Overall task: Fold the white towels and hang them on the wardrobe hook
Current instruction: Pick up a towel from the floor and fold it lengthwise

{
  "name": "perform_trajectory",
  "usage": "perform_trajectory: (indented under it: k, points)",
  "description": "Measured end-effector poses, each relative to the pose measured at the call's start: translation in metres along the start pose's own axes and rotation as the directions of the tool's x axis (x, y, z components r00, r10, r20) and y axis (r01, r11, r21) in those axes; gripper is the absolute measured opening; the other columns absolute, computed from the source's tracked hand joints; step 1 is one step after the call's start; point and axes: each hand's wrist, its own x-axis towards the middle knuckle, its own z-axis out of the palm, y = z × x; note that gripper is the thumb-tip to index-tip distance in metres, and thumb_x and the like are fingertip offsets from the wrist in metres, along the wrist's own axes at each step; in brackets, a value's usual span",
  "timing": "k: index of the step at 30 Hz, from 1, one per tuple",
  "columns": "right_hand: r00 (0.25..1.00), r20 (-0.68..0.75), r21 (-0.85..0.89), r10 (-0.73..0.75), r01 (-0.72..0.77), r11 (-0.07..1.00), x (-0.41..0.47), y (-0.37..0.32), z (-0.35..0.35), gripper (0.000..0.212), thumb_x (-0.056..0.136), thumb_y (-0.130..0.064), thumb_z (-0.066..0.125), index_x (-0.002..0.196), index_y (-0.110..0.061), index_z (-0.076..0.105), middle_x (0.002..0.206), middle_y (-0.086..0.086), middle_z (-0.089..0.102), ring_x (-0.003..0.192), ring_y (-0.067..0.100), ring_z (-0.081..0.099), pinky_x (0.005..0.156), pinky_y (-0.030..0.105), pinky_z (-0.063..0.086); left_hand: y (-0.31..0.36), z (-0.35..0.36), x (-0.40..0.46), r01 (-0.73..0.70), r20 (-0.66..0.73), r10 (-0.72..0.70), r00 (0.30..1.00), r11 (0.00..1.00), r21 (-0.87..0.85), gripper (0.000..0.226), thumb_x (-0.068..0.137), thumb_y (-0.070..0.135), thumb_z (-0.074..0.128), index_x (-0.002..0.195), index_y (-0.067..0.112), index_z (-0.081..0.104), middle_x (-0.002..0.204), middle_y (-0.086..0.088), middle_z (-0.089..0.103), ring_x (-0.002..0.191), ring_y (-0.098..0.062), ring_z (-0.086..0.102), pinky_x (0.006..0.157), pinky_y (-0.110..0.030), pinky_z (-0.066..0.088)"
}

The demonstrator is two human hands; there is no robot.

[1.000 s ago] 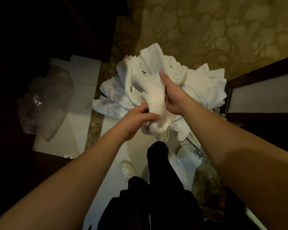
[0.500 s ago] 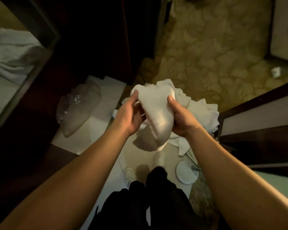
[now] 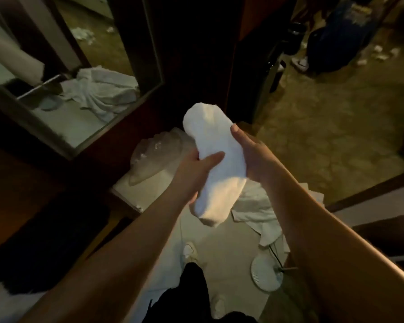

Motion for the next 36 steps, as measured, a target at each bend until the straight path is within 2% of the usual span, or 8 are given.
perform_trajectory:
  k: [4,11,15,21,26,29,32,36]
  points:
    - [0.994,0.001,-0.093,-0.106,0.106,0.99,-0.029,-0.019,0.047,0.102,0.063,-0.067,0.081,0.14,-0.006,0.051,0.124,0.019,0.068,0.112,0.035,0.068,0.093,0.049,0.056,0.015,-0.017,-0.058,-0.123,-0.06,0.127,0.99,0.99,0.069,0.076,0.066,0.059,0.074,0.131,0.023,0.06,0.118,0.0,0.071,0.106,-0.021,0.069,0.094,-0.043,0.055]
    - [0.976,0.178,0.134,-0.128,0.105,0.985,-0.088,-0.023,0.13,0.083,0.085,-0.061,0.062,0.145,-0.005,0.048,0.137,0.023,0.059,0.125,0.037,0.059,0.102,0.049,0.05,0.038,-0.074,-0.142,-0.158,-0.127,0.111,0.986,0.874,-0.461,0.072,0.085,0.073,0.047,0.123,0.015,0.065,0.12,-0.012,0.071,0.114,-0.028,0.067,0.105,-0.052,0.047]
    - [0.956,0.272,0.174,-0.113,0.066,0.983,-0.125,0.004,0.193,0.092,0.073,-0.066,0.07,0.141,-0.006,0.054,0.124,0.016,0.068,0.112,0.029,0.068,0.089,0.04,0.057,0.025,-0.119,-0.19,-0.164,-0.085,0.14,0.986,0.85,-0.501,0.048,0.099,0.041,0.057,0.129,0.004,0.062,0.122,-0.017,0.066,0.12,-0.034,0.06,0.101,-0.05,0.045]
    - [0.956,0.28,0.219,-0.091,0.029,0.975,-0.183,0.063,0.288,0.11,0.04,-0.07,0.09,0.127,-0.007,0.063,0.109,0.017,0.074,0.096,0.03,0.074,0.075,0.04,0.061,-0.005,-0.187,-0.296,-0.242,-0.131,0.204,0.97,0.832,-0.5,0.039,0.086,0.025,0.071,0.12,0.008,0.061,0.074,-0.006,0.05,0.057,-0.015,0.041,0.059,-0.03,0.029]
    - [0.954,0.284,0.252,-0.093,0.02,0.968,-0.229,0.119,0.367,0.102,0.039,-0.068,0.092,0.121,-0.012,0.068,0.115,0.018,0.072,0.102,0.031,0.072,0.082,0.041,0.06,-0.043,-0.251,-0.39,-0.273,-0.236,0.175,0.956,0.826,-0.494,0.031,0.085,0.017,0.07,0.114,0.008,0.066,0.105,-0.007,0.072,0.099,-0.026,0.069,0.082,-0.039,0.053]
    - [0.966,0.249,0.299,-0.069,-0.009,0.954,-0.252,0.141,0.403,0.103,0.046,-0.069,0.088,0.13,-0.014,0.064,0.126,0.018,0.068,0.114,0.033,0.067,0.088,0.045,0.058,-0.061,-0.288,-0.441,-0.322,-0.35,0.137,0.927,0.769,-0.552,0.02,0.078,0.014,0.071,0.098,0.013,0.066,0.095,-0.008,0.072,0.092,-0.026,0.066,0.082,-0.043,0.052]
    - [0.976,0.212,0.326,-0.044,-0.028,0.945,-0.274,0.152,0.43,0.076,0.069,-0.066,0.065,0.126,-0.015,0.065,0.114,0.014,0.074,0.1,0.028,0.073,0.074,0.041,0.061,-0.074,-0.317,-0.484,-0.348,-0.405,0.096,0.909,0.708,-0.615,0.023,0.089,0.003,0.061,0.112,0.005,0.062,0.103,-0.017,0.068,0.094,-0.029,0.067,0.086,-0.045,0.055]
    - [0.976,0.22,0.303,0.003,-0.071,0.95,-0.293,0.171,0.465,0.069,0.072,-0.066,0.061,0.122,-0.018,0.067,0.117,0.013,0.073,0.102,0.029,0.073,0.085,0.046,0.055,-0.077,-0.343,-0.534,-0.354,-0.456,0.072,0.887,0.74,-0.572,0.035,0.094,-0.002,0.049,0.127,0.006,0.057,0.11,-0.02,0.067,0.097,-0.03,0.066,0.088,-0.048,0.053]
